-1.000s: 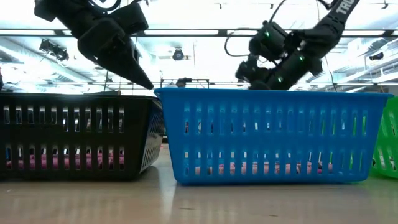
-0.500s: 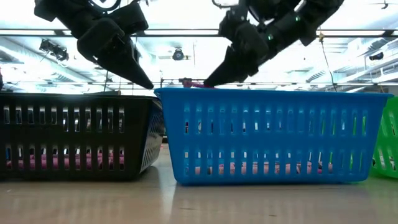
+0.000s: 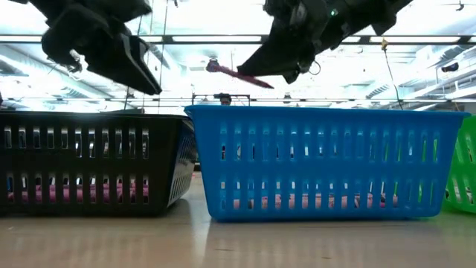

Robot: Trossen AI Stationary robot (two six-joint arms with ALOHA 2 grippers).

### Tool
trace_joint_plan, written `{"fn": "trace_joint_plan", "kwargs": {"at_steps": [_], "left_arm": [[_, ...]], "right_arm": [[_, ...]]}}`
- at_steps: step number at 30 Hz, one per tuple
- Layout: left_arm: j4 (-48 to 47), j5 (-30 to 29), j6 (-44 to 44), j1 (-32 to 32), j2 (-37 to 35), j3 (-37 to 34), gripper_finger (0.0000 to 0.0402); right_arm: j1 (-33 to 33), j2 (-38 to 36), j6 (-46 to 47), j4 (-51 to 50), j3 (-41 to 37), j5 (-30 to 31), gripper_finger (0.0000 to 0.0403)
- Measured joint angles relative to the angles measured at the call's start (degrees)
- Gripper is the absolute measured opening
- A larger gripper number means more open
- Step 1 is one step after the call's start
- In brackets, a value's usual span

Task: Sort crayons
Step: Put the dark pink crayon into the black bin

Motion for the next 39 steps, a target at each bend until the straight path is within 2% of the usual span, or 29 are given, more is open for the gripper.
{"fn": "trace_joint_plan", "kwargs": {"at_steps": [5,7,12,21,28,39], "left_arm": [[-2.78,-2.31,-1.35,-1.12,-3.12,0.02,0.0144],[-3.99,-2.3,-2.19,-1.13,-4.64,0.0,0.0144],[-5.53,-2.52,-3.58,-1.39,-8.17,0.03,0.0144],[-6.96,-2.32,-6.8,-1.98,-12.46,0.0,0.0144],[-6.96,-2.11,-9.5,-2.91,-12.41,0.0,0.0144],[-7.32,-2.05,-12.36,-4.91,-12.38,0.0,0.0144]], "right_arm": [[3.11,2.46,1.21,5.12,0.59,1.4,0.0009],[4.27,4.06,1.44,3.62,2.06,2.51,0.0009],[6.9,10.65,0.96,2.81,10.25,2.65,0.0009],[9.11,23.72,2.11,-4.86,25.69,2.38,0.0009],[9.44,31.49,4.52,-7.16,33.84,-2.01,0.0009],[9.7,34.99,8.33,-10.59,37.05,-3.01,0.0013]]}}
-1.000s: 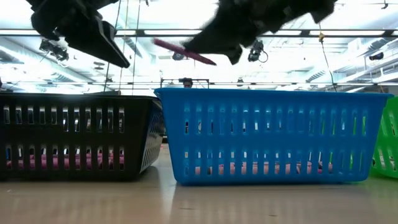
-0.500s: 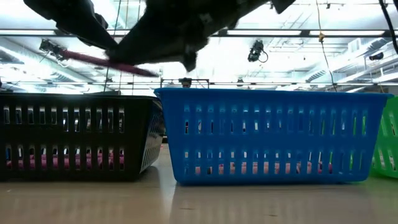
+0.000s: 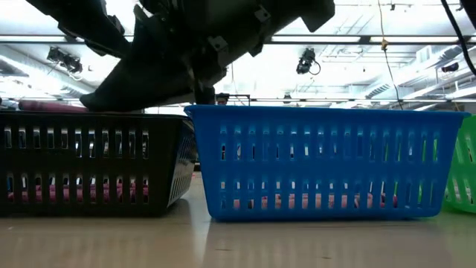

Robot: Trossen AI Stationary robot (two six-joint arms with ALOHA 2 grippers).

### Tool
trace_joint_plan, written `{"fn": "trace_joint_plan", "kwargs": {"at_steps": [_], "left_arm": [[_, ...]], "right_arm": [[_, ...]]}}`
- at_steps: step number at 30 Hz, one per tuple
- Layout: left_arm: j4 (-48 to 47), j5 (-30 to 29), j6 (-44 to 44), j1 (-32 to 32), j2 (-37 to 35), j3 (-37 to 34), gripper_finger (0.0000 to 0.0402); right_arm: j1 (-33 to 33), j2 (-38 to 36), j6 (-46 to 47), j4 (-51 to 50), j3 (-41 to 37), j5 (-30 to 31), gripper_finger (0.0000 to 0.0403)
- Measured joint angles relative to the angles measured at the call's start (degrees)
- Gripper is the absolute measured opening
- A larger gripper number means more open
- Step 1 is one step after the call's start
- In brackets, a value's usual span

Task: Sort crayons
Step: Put the dark pink crayon into the black bin, then put the black crayon into the left blue bin

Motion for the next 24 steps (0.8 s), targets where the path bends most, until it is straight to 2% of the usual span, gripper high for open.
{"fn": "trace_joint_plan", "kwargs": {"at_steps": [13,19,21,24], "left_arm": [[0.4,0.0,-0.1,0.02,0.0,0.0,0.0144],[0.35,-0.01,-0.09,0.02,0.0,0.0,0.0144],[0.38,0.0,-0.13,0.02,0.0,0.0,0.0144],[0.34,0.0,-0.25,0.02,0.0,0.0,0.0144]], "right_arm": [[0.07,0.19,0.02,0.33,0.0,-0.04,0.0078],[-0.34,-2.41,-1.17,-1.49,-0.04,0.34,0.0087],[-0.68,-4.79,-2.9,-4.64,-0.02,2.35,0.0087],[-1.23,-7.46,-4.92,-11.9,-0.02,8.46,0.0087]]}}
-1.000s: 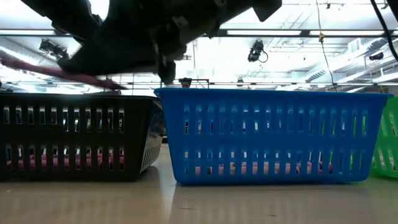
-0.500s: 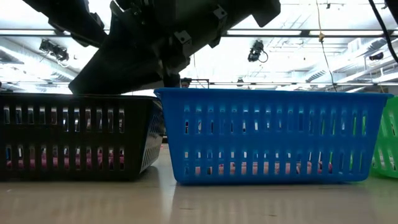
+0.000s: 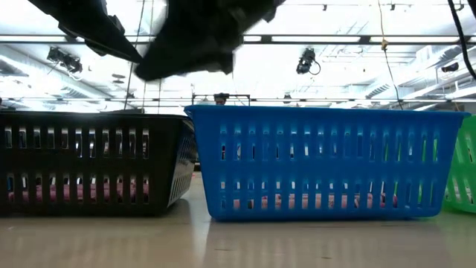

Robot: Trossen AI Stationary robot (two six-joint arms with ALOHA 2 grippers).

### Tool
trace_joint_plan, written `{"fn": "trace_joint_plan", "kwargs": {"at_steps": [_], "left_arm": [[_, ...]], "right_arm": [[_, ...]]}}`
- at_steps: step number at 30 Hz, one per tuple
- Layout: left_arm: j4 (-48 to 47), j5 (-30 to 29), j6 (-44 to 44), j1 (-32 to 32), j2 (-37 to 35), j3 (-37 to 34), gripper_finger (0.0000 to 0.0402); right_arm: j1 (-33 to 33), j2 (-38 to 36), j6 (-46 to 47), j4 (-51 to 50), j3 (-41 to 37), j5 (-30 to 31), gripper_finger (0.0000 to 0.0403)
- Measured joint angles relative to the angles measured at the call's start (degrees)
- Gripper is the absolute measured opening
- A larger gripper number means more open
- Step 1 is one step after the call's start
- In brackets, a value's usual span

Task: Sort crayons
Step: Put the black crayon into the left blue bin

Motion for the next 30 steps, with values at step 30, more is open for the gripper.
{"fn": "trace_joint_plan", "kwargs": {"at_steps": [30], "left_arm": [[5.81,2.98,6.87,9.19,5.56,0.01,0.0144]], "right_arm": [[-19.11,-26.33,3.12,-2.74,-37.95,7.76,0.0086]]}}
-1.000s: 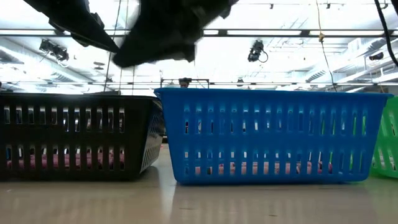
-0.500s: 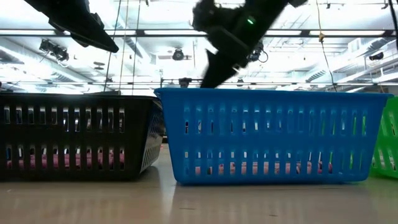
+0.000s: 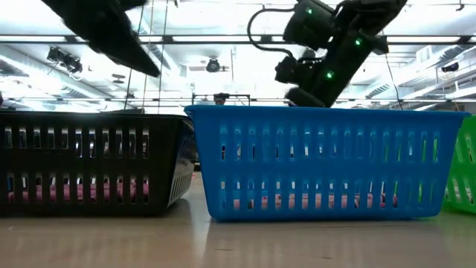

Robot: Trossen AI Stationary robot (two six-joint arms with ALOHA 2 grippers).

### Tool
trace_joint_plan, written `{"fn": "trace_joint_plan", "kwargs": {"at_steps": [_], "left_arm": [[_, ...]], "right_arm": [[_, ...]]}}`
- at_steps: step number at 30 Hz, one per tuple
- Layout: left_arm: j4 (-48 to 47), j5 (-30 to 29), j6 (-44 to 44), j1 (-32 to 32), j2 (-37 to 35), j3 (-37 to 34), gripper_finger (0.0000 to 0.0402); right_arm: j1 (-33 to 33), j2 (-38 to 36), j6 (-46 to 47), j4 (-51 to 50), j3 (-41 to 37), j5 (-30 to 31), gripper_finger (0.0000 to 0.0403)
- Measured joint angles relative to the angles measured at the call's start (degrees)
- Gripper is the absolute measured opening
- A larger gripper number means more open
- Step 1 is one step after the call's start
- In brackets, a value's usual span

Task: Sort crayons
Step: Put the black crayon into the left blue bin

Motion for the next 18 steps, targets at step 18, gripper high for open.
{"fn": "trace_joint_plan", "kwargs": {"at_steps": [18], "left_arm": [[28.28,26.18,15.58,26.65,26.16,1.36,0.0144]], "right_arm": [[0.21,-10.82,2.86,25.28,-19.29,0.49,0.0086]]}}
